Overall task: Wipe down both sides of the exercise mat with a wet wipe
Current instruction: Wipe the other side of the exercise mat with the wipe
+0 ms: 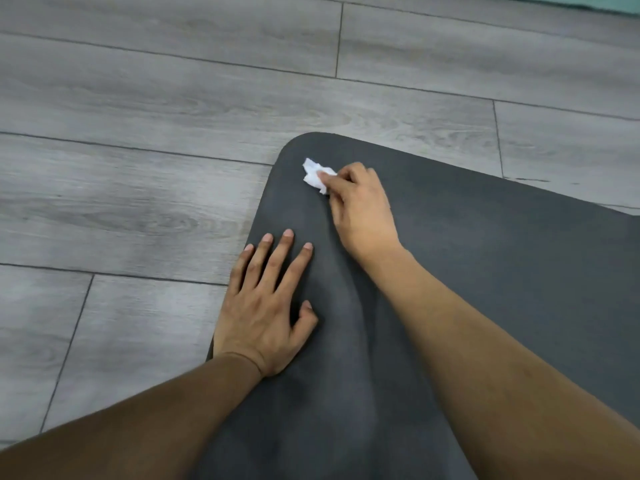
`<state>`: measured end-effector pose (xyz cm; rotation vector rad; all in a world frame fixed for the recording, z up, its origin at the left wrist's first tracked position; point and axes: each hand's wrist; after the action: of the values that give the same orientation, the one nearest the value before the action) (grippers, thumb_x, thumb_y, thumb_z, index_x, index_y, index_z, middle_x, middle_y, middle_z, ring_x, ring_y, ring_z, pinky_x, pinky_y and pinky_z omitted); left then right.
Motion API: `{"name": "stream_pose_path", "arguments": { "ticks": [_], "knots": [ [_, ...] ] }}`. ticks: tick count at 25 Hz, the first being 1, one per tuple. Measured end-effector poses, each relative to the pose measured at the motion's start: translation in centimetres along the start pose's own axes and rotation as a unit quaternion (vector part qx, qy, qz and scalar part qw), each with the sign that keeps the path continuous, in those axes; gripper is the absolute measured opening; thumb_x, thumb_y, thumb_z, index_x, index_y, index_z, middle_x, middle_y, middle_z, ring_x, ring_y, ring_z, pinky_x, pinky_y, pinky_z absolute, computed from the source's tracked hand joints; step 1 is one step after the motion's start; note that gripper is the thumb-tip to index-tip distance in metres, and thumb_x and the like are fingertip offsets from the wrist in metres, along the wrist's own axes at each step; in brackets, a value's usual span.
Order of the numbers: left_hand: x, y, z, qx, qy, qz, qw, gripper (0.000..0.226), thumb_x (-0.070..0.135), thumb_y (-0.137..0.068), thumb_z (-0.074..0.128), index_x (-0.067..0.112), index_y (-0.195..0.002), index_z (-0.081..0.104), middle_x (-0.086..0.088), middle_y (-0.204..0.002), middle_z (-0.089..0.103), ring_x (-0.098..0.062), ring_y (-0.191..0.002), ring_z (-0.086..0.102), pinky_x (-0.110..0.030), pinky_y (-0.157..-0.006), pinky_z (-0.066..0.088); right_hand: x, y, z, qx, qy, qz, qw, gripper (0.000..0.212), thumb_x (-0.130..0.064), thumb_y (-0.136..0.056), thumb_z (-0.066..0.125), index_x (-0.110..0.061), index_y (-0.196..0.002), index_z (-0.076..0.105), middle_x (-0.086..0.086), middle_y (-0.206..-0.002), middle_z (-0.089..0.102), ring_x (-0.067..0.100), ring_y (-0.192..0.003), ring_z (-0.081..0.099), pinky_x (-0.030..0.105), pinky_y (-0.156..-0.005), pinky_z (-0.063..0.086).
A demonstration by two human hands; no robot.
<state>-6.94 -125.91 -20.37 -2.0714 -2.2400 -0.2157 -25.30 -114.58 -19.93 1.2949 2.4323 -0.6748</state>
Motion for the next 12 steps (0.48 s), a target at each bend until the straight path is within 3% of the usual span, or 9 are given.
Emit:
{"name": "stream_pose_path", "arguments": {
  "ticks": [3,6,8,10,12],
  "knots": [
    [-0.1,0.1,0.1,0.021,0.009,0.001,1.000,0.076,0.045,-0.089,0.041,0.022,-0.160,0.031,-0.006,-0.168,0.025,-0.029,-0.156,0.021,-0.051,-0.125,0.019,4.2,1.2,-2.7,0.121,0.065,0.208,0.968,0.031,-0.006,-0.090,0.049,-0.016,-0.109,0.071,0.010,-0.093,0.054,0.027,-0.079,0.044,0.041,-0.076,0.046],
    [0.1,-0.1,0.2,0.033,0.010,0.004,0.999,0.075,0.045,-0.088,0.043,0.021,-0.159,0.034,-0.008,-0.167,0.028,-0.031,-0.155,0.023,-0.051,-0.125,0.020,4.9,0.4,-2.8,0.136,0.078,0.321,0.934,0.028,-0.004,-0.090,0.046,-0.011,-0.103,0.071,0.013,-0.099,0.054,0.024,-0.080,0.038,0.037,-0.080,0.043],
    [0.0,0.0,0.3,0.037,0.010,0.003,0.999,0.075,0.044,-0.087,0.043,0.021,-0.159,0.035,-0.008,-0.167,0.028,-0.031,-0.154,0.024,-0.051,-0.125,0.020,1.8,-0.2,-1.4,0.120,0.050,0.248,0.960,0.030,-0.002,-0.086,0.048,-0.012,-0.102,0.072,0.015,-0.096,0.055,0.028,-0.079,0.045,0.037,-0.075,0.040],
    [0.0,0.1,0.3,0.041,0.008,0.002,0.999,0.075,0.044,-0.087,0.042,0.021,-0.159,0.035,-0.008,-0.166,0.029,-0.031,-0.154,0.025,-0.051,-0.125,0.020,-0.9,0.7,-0.1,0.050,0.026,0.088,0.995,0.030,-0.001,-0.084,0.050,-0.010,-0.102,0.072,0.014,-0.092,0.056,0.032,-0.078,0.048,0.037,-0.071,0.040],
    [0.0,0.1,0.3,0.051,0.010,0.004,0.999,0.074,0.044,-0.088,0.041,0.021,-0.158,0.036,-0.008,-0.166,0.030,-0.031,-0.153,0.026,-0.052,-0.124,0.021,0.2,2.0,-1.0,0.017,0.030,0.043,0.998,0.029,-0.002,-0.087,0.050,-0.010,-0.107,0.070,0.010,-0.093,0.055,0.029,-0.080,0.046,0.037,-0.071,0.043]
  ]
}}
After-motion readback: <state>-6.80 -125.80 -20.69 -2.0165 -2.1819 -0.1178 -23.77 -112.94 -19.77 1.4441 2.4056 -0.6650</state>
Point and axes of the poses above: each hand's wrist, its own y-axis away from the middle knuckle, its own z-axis out of the palm, x = y × z
